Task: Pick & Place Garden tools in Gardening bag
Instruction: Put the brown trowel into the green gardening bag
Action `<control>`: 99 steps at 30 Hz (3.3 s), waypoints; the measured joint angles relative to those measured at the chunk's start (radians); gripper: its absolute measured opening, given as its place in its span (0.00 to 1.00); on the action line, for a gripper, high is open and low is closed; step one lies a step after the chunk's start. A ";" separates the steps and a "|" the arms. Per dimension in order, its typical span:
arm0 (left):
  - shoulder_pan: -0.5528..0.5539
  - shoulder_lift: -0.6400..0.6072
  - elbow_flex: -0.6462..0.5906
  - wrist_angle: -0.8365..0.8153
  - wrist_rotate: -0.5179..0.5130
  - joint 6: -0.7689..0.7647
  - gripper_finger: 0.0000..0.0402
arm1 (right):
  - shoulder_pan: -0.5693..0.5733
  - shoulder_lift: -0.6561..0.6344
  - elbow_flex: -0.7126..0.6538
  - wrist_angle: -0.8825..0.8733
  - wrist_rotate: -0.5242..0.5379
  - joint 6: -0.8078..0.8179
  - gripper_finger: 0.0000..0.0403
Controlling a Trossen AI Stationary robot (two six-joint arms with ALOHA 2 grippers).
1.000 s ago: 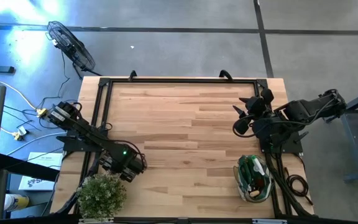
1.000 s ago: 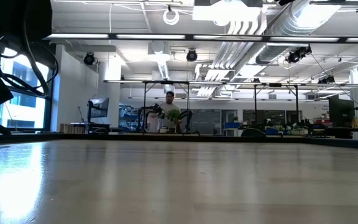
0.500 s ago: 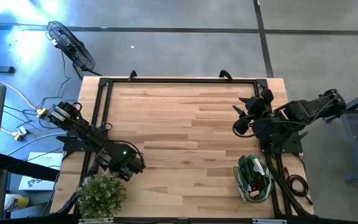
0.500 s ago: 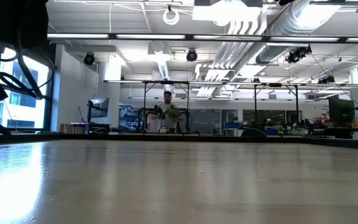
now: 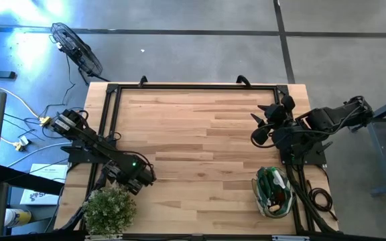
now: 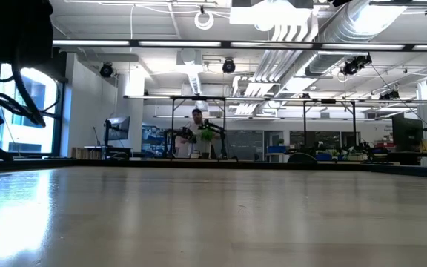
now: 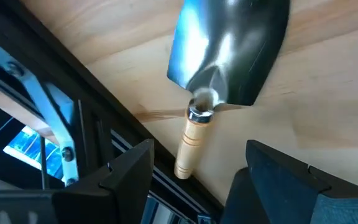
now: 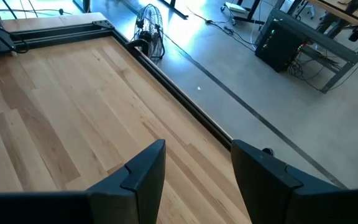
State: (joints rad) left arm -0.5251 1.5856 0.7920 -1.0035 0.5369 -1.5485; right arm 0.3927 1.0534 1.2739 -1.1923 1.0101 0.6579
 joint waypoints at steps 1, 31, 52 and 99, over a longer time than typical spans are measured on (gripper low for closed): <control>0.000 0.000 -0.008 0.010 0.008 0.003 0.61 | 0.000 0.000 0.000 0.000 0.000 0.000 0.43; 0.000 -0.002 -0.126 0.250 0.045 -0.016 0.33 | 0.000 0.106 0.000 0.000 0.000 -0.004 0.43; 0.000 0.002 -0.078 0.245 -0.083 -0.001 0.13 | 0.000 0.106 0.000 0.000 0.000 -0.004 0.43; 0.002 -0.007 0.313 -0.129 -0.667 0.082 0.13 | -0.016 -0.283 -0.842 1.775 -1.202 -0.634 0.43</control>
State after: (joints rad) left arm -0.5236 1.5784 1.1048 -1.1325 -0.1303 -1.4664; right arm 0.3763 0.7708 0.4316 0.5822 -0.1914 0.0241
